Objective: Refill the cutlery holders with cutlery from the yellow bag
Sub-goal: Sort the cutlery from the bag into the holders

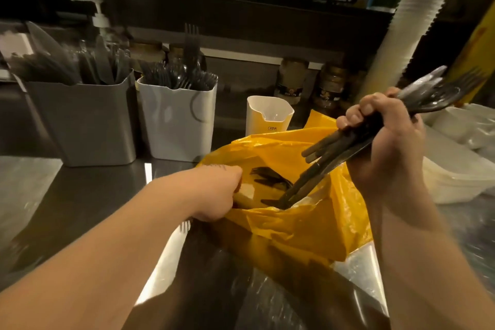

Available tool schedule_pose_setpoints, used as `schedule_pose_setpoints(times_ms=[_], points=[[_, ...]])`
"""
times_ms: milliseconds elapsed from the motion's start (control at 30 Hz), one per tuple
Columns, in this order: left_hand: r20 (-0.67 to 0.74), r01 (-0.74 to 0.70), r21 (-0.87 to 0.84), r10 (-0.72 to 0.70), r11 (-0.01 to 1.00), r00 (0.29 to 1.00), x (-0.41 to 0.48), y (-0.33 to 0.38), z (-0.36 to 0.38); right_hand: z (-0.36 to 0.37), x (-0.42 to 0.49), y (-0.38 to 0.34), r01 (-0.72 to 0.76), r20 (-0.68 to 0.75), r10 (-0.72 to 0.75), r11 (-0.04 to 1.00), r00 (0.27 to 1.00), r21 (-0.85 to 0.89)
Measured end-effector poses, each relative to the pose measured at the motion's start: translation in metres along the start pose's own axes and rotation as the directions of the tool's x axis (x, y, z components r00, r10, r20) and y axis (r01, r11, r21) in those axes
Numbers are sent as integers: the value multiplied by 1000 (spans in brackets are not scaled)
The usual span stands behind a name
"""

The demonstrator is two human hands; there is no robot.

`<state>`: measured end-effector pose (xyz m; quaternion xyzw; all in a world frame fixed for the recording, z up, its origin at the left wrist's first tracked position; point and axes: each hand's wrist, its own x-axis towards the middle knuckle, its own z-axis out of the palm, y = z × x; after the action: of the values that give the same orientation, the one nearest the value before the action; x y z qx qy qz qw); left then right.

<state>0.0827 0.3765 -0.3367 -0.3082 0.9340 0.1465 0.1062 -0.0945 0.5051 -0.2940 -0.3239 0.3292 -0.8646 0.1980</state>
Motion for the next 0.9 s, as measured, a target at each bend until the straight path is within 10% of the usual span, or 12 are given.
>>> schedule_pose_setpoints(times_ms=[567, 900], points=[[-236, -178, -320, 103, 931, 966, -9, -32, 5, -3, -4, 12, -133, 111, 150, 980, 982, -146], [-766, -496, -576, -217, 650, 605, -11, -7, -32, 1, -8, 22, -183, 122, 223, 944, 967, -273]])
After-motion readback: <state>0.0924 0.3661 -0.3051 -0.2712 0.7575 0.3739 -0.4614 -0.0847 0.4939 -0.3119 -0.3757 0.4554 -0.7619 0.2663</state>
